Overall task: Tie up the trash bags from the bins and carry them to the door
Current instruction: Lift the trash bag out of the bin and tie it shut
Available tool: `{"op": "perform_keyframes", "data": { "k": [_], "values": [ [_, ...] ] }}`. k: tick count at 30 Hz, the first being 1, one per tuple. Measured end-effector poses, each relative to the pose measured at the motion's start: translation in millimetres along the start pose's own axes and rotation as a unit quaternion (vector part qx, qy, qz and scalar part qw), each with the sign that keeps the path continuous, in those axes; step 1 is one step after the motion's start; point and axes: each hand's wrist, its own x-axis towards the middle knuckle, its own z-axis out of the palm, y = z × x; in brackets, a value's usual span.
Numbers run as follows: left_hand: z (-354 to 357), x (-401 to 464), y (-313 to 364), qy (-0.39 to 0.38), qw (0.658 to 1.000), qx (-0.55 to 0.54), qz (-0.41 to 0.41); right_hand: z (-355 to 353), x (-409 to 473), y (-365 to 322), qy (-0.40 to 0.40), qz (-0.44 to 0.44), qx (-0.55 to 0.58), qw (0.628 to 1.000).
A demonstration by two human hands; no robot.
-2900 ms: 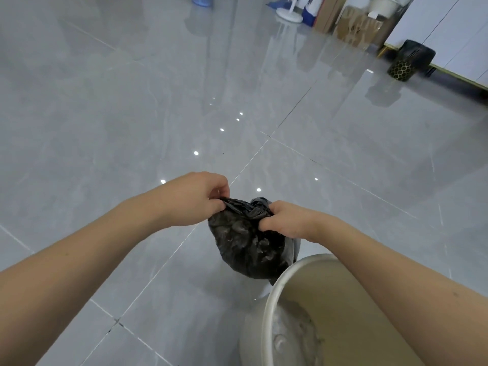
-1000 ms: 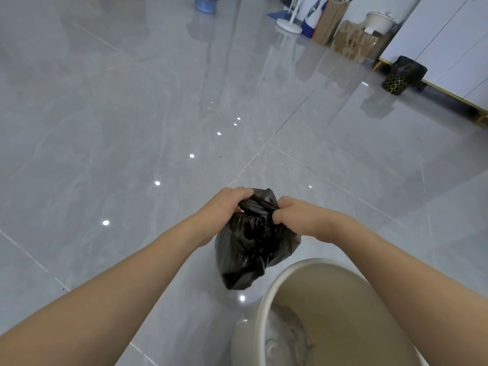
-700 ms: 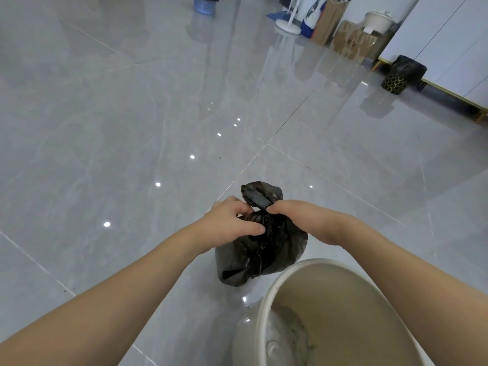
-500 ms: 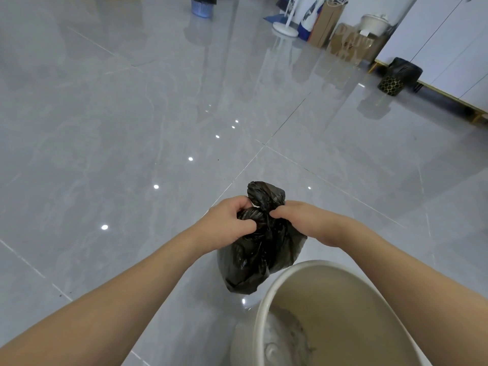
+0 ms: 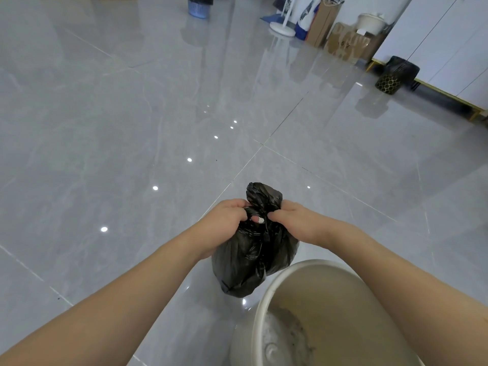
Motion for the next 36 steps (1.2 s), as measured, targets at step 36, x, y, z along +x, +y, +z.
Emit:
{"op": "perform_keyframes", "data": {
  "k": [36],
  "values": [
    [2.1, 5.7, -22.3, 0.180, 0.930, 0.274, 0.164, -0.9, 2.8, 18.4, 0.045, -0.106, 0.072, 0.991]
  ]
}}
